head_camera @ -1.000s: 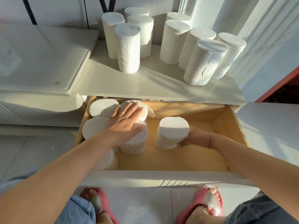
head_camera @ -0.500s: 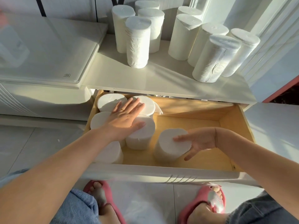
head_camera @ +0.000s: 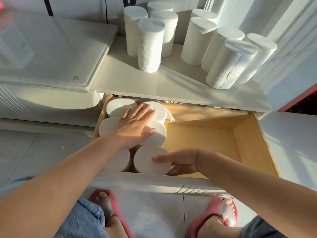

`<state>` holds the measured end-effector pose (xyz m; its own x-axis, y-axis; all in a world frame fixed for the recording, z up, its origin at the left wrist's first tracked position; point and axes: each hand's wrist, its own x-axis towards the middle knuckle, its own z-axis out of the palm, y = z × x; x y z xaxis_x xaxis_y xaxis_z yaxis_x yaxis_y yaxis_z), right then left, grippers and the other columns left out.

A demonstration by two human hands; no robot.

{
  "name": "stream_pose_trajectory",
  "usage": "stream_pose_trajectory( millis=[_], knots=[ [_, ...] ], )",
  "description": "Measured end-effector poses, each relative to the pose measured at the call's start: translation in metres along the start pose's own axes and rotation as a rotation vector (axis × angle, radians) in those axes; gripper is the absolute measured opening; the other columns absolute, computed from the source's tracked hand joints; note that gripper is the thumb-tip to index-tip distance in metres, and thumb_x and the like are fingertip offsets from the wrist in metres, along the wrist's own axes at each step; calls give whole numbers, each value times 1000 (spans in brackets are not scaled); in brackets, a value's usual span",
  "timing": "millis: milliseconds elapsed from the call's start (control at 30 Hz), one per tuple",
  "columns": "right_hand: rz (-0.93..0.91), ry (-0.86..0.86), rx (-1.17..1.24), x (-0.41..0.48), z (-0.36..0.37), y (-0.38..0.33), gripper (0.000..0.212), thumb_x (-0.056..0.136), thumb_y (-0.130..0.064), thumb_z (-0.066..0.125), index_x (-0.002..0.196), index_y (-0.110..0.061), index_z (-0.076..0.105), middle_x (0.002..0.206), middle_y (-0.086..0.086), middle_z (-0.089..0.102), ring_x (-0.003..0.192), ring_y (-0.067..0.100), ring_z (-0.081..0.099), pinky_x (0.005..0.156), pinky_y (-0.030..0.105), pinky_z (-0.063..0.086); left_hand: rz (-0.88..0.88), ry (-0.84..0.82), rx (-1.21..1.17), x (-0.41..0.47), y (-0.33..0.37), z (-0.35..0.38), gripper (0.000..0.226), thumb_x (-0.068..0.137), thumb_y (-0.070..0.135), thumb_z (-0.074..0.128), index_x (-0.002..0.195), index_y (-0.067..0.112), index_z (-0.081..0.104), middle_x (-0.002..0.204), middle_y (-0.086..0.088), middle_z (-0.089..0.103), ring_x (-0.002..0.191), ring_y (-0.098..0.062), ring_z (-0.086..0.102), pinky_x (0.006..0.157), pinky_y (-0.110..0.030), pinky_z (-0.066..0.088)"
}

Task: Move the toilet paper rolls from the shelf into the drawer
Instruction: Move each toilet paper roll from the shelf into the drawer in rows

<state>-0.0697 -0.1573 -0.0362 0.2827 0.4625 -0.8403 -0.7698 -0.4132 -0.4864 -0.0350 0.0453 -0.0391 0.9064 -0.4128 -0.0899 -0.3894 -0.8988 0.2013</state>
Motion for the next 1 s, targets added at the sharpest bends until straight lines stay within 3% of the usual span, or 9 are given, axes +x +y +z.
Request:
stream_pose_trajectory(
  millis=[167, 300, 433, 533, 600, 667, 800, 867, 1000],
  knots=[
    [-51, 51, -31, 4, 12, -14, 54, 89, -19, 65, 137, -5, 46, 139, 19, 52, 130, 31, 50, 109, 42, 42, -3, -7, 23, 1, 2, 0, 101, 61, 81, -24, 147, 29, -11, 155, 6, -20, 141, -11, -23, 114, -39, -17],
    [-77, 75, -87, 2, 8, -10, 53, 88, -30, 65, 132, -4, 51, 122, 13, 58, 110, 25, 56, 97, 31, 47, -13, 6, 28, 0, 3, -1, 102, 61, 79, -24, 148, 29, -9, 156, 6, -18, 142, -12, -20, 115, -41, -14],
    [-318, 532, -425, -14, -5, -20, 57, 84, -42, 69, 110, 9, 63, 93, 12, 62, 83, 21, 50, 73, 29, 40, -31, -5, 8, 1, 5, -2, 85, 76, 74, -10, 148, 29, -8, 155, 8, -20, 141, -10, -21, 115, -39, -14],
    [-664, 983, -418, -43, -33, -38, 32, 82, -37, 72, 90, -8, 64, 76, -1, 61, 67, 13, 54, 63, 24, 40, -53, 20, -2, 3, 8, -1, 73, 89, 62, 13, 149, 24, -2, 158, 3, -11, 143, -13, -16, 116, -39, -11],
    [-794, 1227, -300, -60, -57, -53, 37, 80, -35, 74, 104, -11, 59, 87, 0, 59, 77, 13, 55, 69, 26, 44, -36, 40, 5, 5, 10, -1, 76, 87, 63, 12, 150, 21, 3, 159, -1, -6, 145, -16, -11, 116, -40, -7],
    [-876, 1396, -167, -69, -88, -69, 56, 79, -32, 74, 122, -7, 50, 110, 8, 54, 101, 20, 53, 92, 31, 44, -15, 60, -9, 6, 13, 0, 77, 86, 64, 13, 150, 21, 5, 159, -1, -3, 145, -17, -9, 116, -39, -9],
    [-831, 1495, 15, -71, -135, -98, 93, 76, -36, 75, 147, -6, 22, 150, 13, 31, 141, 25, 29, 116, 33, 24, -38, 55, -32, 9, 15, 5, 69, 93, 59, 22, 150, 27, 2, 158, 6, -9, 143, -9, -16, 112, -33, -15],
    [-849, 1476, 68, -66, -145, -110, 108, 74, -39, 76, 152, -8, 8, 159, 10, 17, 148, 23, 16, 117, 26, 16, -43, 48, -11, 10, 14, 7, 69, 92, 59, 21, 150, 29, -3, 157, 9, -13, 141, -7, -20, 112, -32, -15],
    [-932, 1479, 169, -55, -147, -130, 116, 67, -44, 77, 154, -22, 3, 159, 6, 17, 145, 24, 20, 106, 21, 16, -38, 66, 24, 10, 13, 8, 69, 93, 59, 23, 150, 28, -2, 158, 9, -12, 142, -9, -17, 114, -34, -12]
  ],
)
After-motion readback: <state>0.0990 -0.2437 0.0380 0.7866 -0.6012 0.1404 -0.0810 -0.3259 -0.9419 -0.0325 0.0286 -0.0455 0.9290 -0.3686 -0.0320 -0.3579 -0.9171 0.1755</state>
